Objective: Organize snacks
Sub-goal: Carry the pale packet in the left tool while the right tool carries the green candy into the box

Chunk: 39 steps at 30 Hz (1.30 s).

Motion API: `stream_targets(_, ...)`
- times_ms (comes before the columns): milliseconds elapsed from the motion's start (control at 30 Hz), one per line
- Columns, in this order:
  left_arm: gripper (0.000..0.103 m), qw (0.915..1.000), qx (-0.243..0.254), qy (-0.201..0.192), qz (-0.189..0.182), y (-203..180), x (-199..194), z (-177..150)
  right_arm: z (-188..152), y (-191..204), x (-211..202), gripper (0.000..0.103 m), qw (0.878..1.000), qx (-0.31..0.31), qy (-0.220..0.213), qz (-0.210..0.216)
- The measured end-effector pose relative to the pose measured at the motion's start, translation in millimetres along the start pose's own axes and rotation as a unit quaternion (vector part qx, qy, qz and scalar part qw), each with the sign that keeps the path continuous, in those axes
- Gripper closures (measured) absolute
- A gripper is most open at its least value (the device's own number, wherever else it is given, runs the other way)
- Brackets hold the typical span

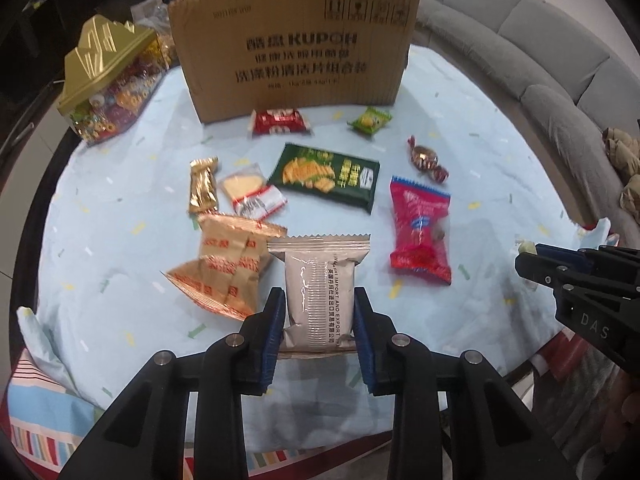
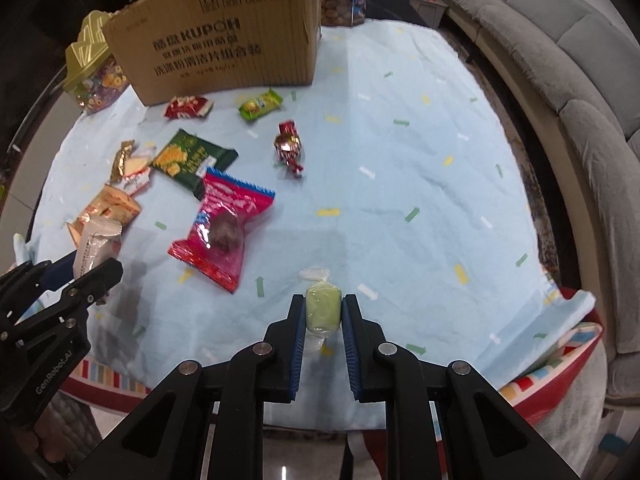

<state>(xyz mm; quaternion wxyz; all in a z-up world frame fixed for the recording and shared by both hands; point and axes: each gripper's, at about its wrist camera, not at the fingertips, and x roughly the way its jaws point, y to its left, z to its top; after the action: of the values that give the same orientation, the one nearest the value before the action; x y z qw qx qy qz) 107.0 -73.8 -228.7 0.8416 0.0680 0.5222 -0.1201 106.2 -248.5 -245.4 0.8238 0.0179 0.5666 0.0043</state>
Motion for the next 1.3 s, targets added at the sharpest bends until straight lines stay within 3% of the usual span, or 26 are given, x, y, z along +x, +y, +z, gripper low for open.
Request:
stream_targets(800,0.07,0.9984,-0.054,-0.005,0.016,28.9,-47.3,42.7,45.5,26.0,-55.2,0.084,0.998,-0.021,-0.052,0.006)
stream_targets(1300,0.07,0.998,-0.055,-0.021,0.023,37.2,-69.7,77.0,77.0,32.3,-83.5,0.084,0.996,-0.016,-0.084,0.012)
